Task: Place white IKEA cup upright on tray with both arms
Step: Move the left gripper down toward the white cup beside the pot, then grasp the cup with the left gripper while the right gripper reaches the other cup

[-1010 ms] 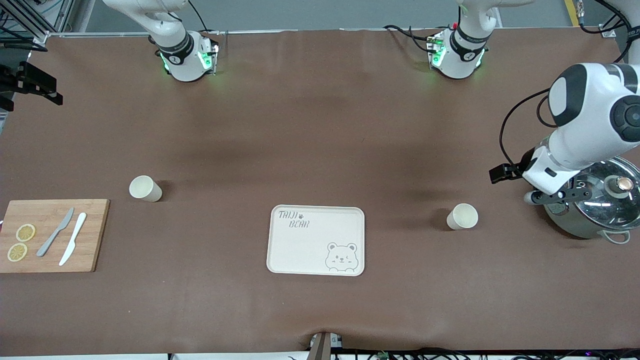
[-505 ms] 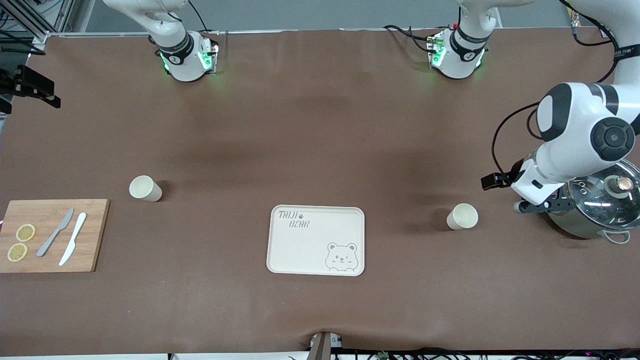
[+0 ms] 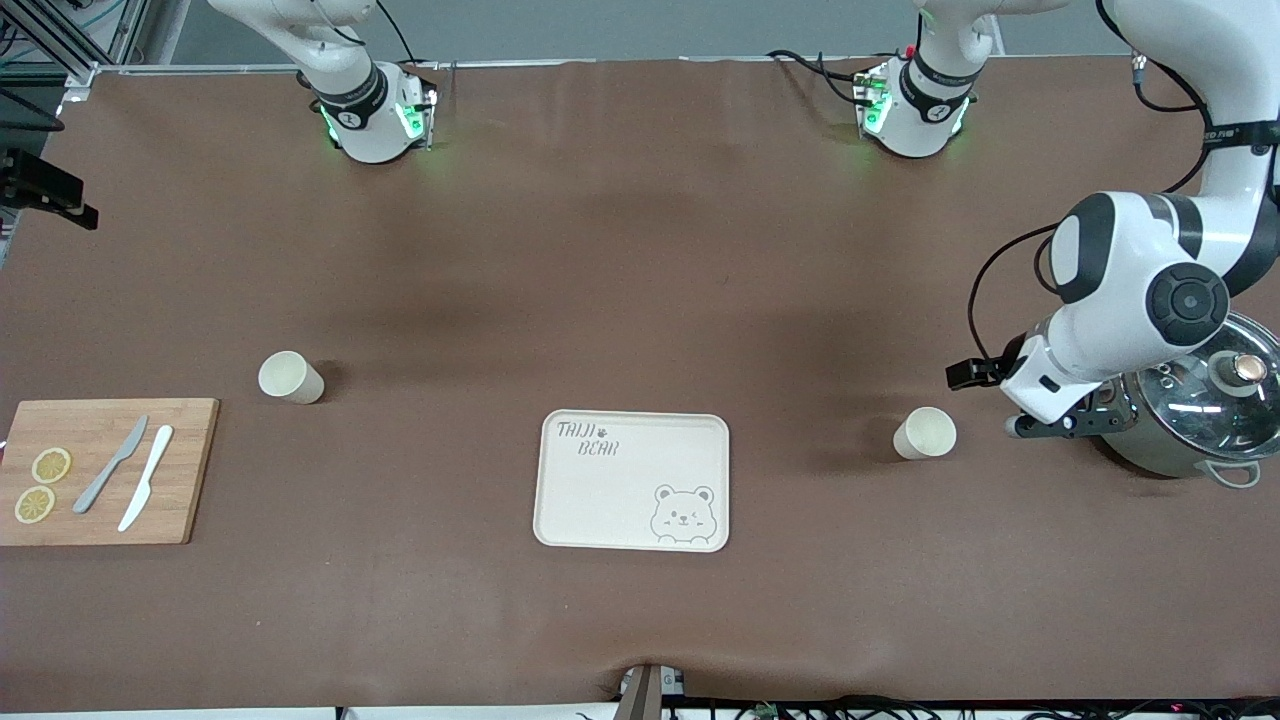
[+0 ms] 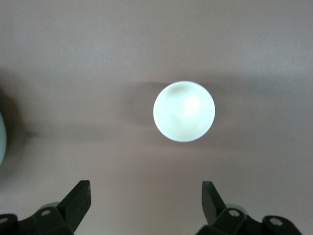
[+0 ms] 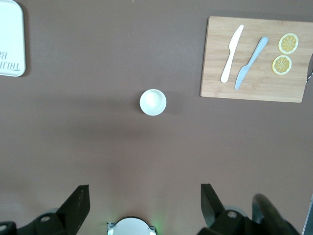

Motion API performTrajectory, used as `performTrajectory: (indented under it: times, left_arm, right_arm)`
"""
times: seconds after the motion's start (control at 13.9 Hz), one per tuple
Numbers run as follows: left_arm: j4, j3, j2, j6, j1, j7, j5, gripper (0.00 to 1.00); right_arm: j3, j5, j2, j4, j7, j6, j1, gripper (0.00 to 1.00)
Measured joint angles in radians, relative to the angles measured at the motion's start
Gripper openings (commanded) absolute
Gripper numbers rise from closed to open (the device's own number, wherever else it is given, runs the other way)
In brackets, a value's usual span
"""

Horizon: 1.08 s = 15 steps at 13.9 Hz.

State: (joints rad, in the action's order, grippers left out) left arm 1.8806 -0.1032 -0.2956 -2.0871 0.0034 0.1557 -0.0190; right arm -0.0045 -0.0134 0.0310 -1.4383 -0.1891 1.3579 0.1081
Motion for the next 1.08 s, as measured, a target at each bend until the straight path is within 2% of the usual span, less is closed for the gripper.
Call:
performTrajectory:
  times: [0.43,0.79,0.94,1.08]
  left_arm:
    - [0.004,0.000,-0.067,-0.136,-0.001,0.000,0.000,1.00]
    - [0.006,0.000,-0.137,-0.236,0.001,0.000,0.000,0.94]
    - [0.006,0.000,-0.163,-0.268,0.001,0.000,0.000,0.83]
    - [0.006,0.000,-0.182,-0.286,0.001,0.000,0.000,0.62]
  right_arm:
    - [-0.001,-0.001,0.178,-0.001,0.000,0.100,0.017,1.00]
    - [-0.003,-0.001,0.284,-0.024,0.000,0.229,0.048,1.00]
    - [-0.003,0.000,0.308,-0.090,0.000,0.325,0.055,1.00]
    - [-0.003,0.000,0.318,-0.172,0.000,0.419,0.058,1.00]
